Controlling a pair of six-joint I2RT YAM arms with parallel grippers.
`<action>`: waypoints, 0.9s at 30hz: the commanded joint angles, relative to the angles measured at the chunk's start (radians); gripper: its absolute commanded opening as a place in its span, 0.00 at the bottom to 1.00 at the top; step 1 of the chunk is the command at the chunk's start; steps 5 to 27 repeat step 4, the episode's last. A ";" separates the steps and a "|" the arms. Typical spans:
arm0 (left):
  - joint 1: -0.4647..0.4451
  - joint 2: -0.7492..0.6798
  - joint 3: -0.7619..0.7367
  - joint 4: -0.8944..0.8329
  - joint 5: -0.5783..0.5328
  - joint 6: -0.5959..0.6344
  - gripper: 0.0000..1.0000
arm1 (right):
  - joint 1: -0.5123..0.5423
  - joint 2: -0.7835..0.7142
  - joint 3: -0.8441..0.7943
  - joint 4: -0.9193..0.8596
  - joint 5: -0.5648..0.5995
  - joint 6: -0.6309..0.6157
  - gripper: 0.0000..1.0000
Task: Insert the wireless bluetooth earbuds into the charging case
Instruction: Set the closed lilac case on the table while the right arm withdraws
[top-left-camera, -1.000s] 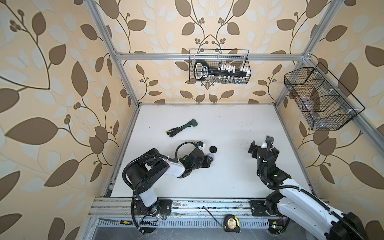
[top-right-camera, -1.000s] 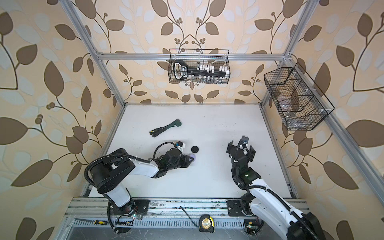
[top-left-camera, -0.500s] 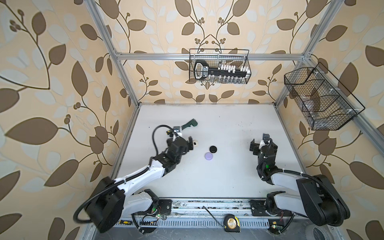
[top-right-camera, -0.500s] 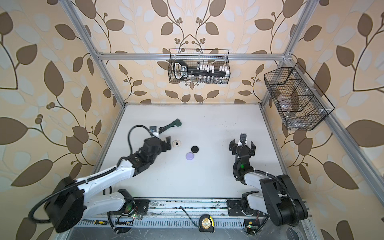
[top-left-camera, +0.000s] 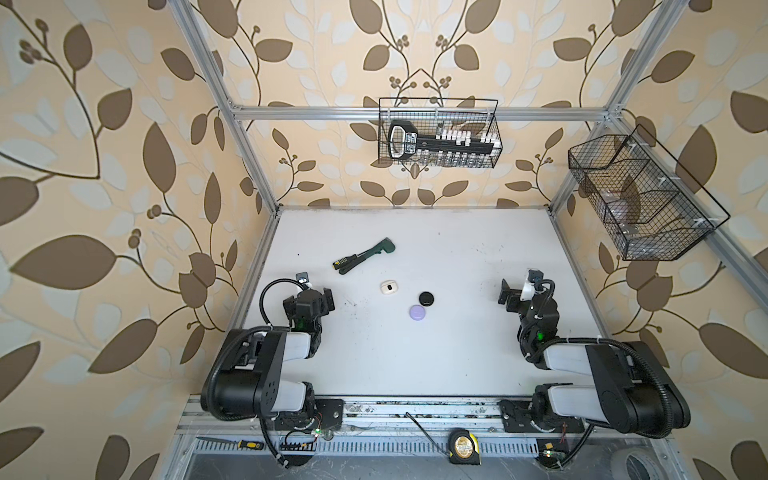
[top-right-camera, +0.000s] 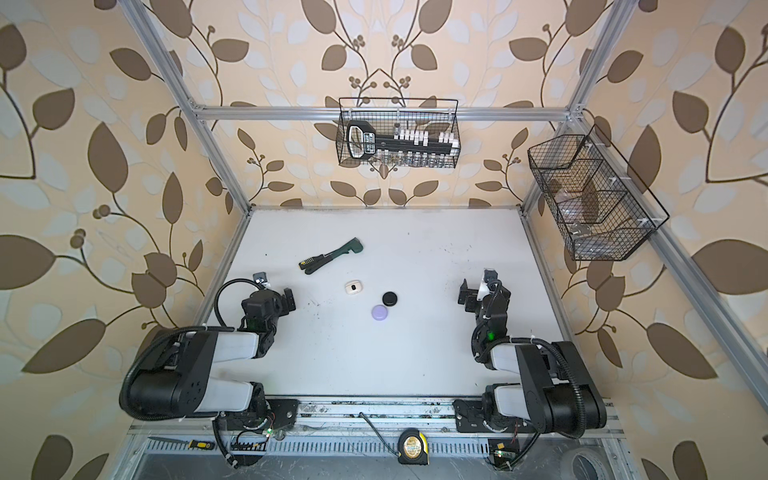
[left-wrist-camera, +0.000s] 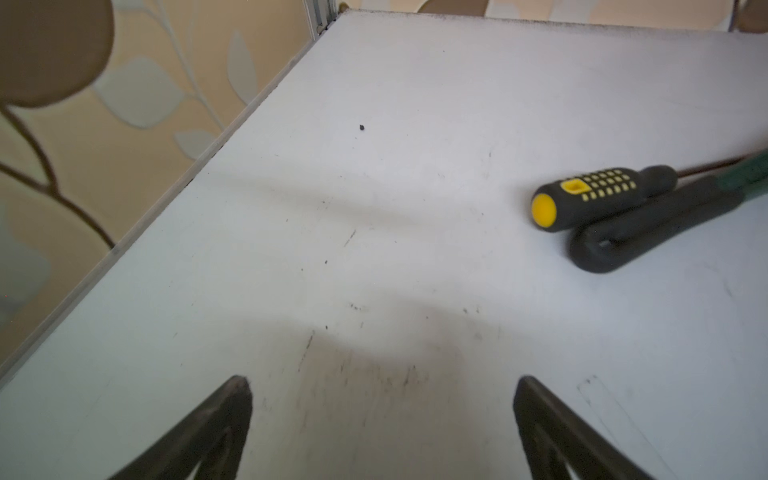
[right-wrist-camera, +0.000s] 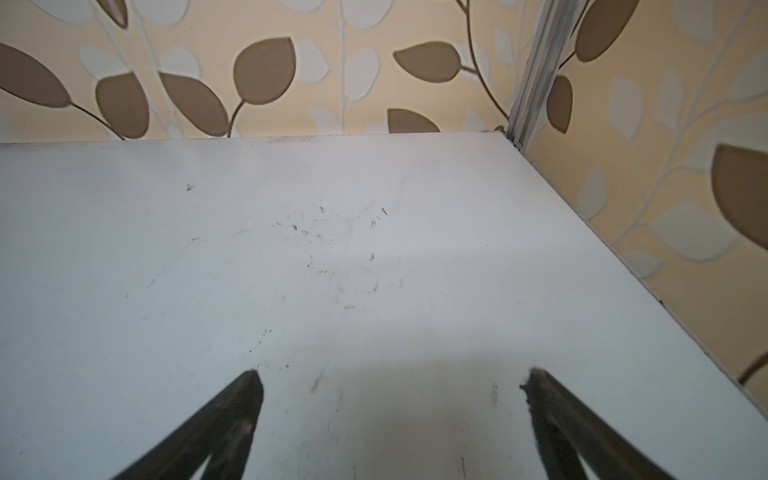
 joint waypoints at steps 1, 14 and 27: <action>0.026 0.042 0.013 0.201 0.091 0.013 0.99 | -0.001 0.010 0.029 0.034 -0.021 -0.016 1.00; 0.073 0.045 0.083 0.065 0.169 -0.006 0.99 | -0.001 0.006 0.024 0.039 -0.020 -0.017 1.00; 0.073 0.045 0.083 0.065 0.169 -0.006 0.99 | -0.001 0.006 0.024 0.039 -0.020 -0.017 1.00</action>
